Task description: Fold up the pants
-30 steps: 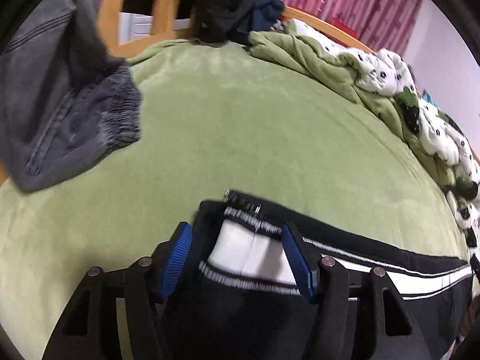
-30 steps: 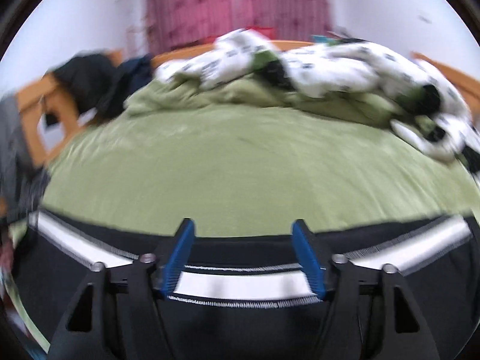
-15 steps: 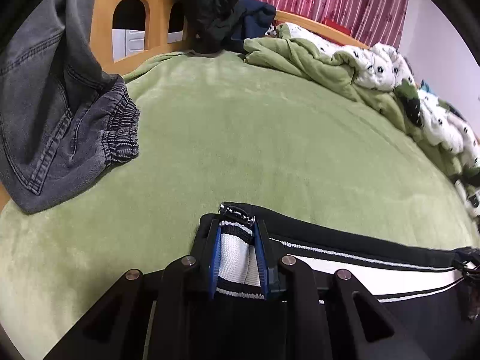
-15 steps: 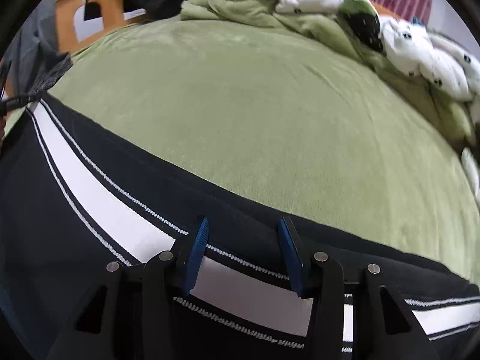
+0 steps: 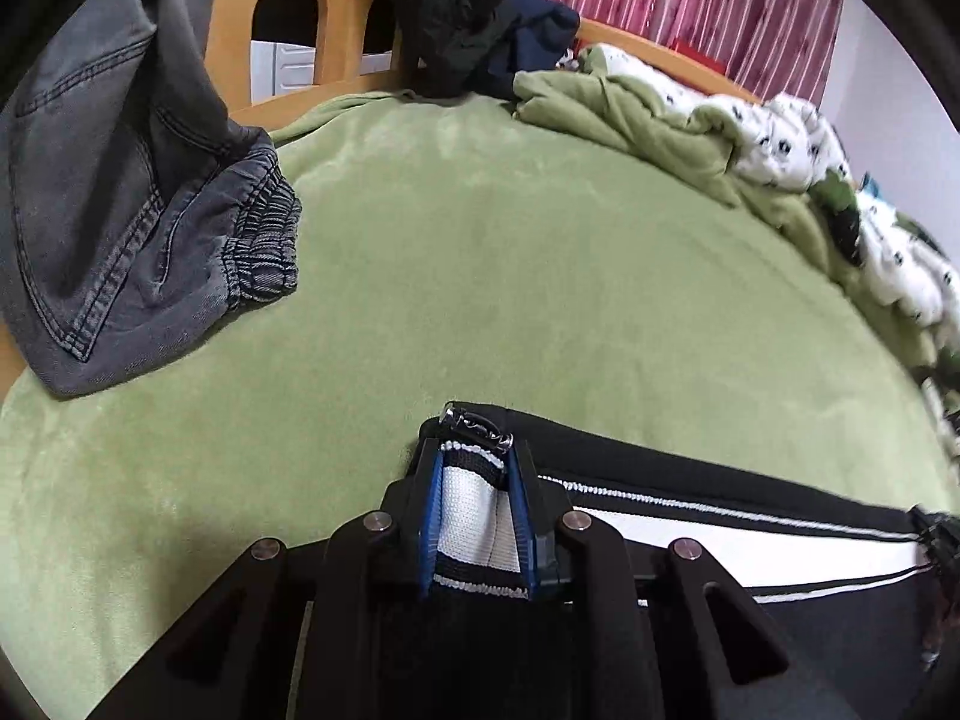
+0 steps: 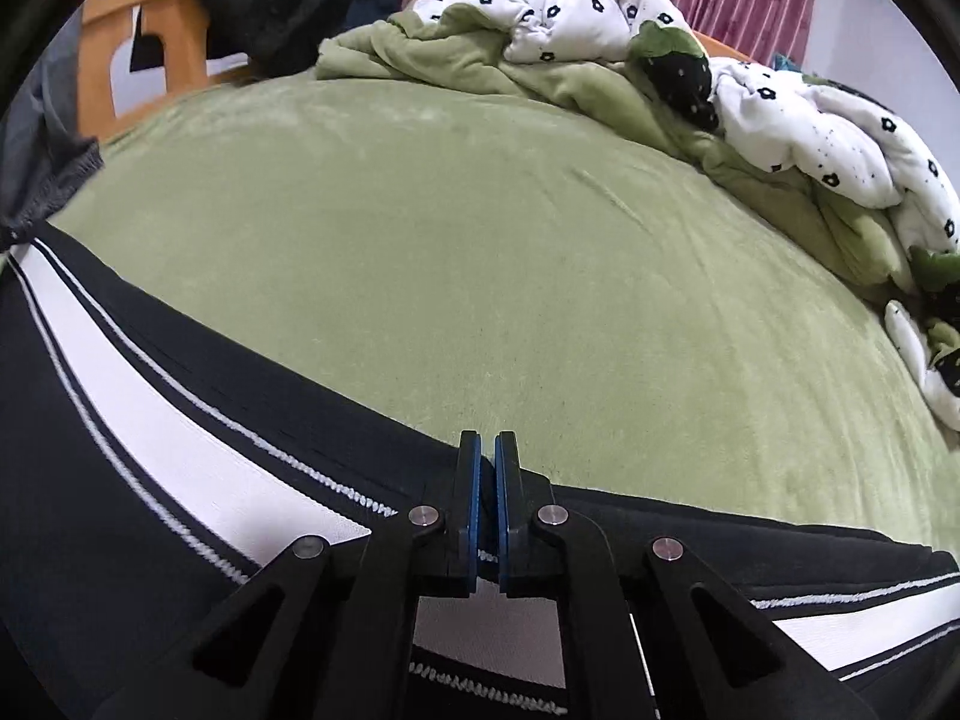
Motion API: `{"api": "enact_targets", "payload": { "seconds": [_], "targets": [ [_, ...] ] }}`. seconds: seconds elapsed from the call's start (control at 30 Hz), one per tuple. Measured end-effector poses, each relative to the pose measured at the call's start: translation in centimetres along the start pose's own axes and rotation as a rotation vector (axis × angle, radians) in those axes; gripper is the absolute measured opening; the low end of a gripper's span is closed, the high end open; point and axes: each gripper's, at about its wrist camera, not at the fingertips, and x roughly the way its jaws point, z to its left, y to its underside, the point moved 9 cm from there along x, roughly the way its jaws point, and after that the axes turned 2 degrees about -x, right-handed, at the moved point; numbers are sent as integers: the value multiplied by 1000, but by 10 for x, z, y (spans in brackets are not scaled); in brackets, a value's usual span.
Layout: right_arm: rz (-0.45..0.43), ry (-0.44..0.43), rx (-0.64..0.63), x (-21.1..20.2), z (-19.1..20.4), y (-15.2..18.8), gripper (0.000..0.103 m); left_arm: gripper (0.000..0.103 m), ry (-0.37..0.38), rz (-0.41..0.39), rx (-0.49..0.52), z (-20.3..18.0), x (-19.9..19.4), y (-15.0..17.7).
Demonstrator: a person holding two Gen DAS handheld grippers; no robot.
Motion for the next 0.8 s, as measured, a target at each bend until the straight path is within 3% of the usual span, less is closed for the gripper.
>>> {"api": "enact_targets", "payload": {
  "seconds": [0.1,0.17,0.23,0.27,0.4,0.47,0.53,0.67,0.77,0.8],
  "targets": [
    [0,-27,60,-8,-10,-4,13,28,-23,1,9,0,-3,-1],
    [-21,-46,77,-18,-23,-8,27,42,-38,4,2,1,-6,0],
    [-73,13,87,-34,-49,-10,57,47,-46,-1,-14,4,-10,0],
    [-91,41,103,-40,-63,-8,60,47,-40,-4,-20,4,-12,0],
    [-70,56,225,-54,-114,17,60,50,-5,-29,-37,-2,-24,0],
    [-55,62,197,-55,-122,29,61,51,13,-44,-34,-9,-30,-1],
    [-37,111,145,-50,-130,36,69,51,24,-60,-17,-18,-33,-3],
    [8,56,104,-32,-130,41,74,51,34,-79,18,-35,-35,-4],
    [23,39,66,-22,-127,40,73,51,39,-71,28,-45,-32,-2],
    [41,31,58,-19,-126,40,64,51,39,-67,28,-47,-31,-1]
  ]
}}
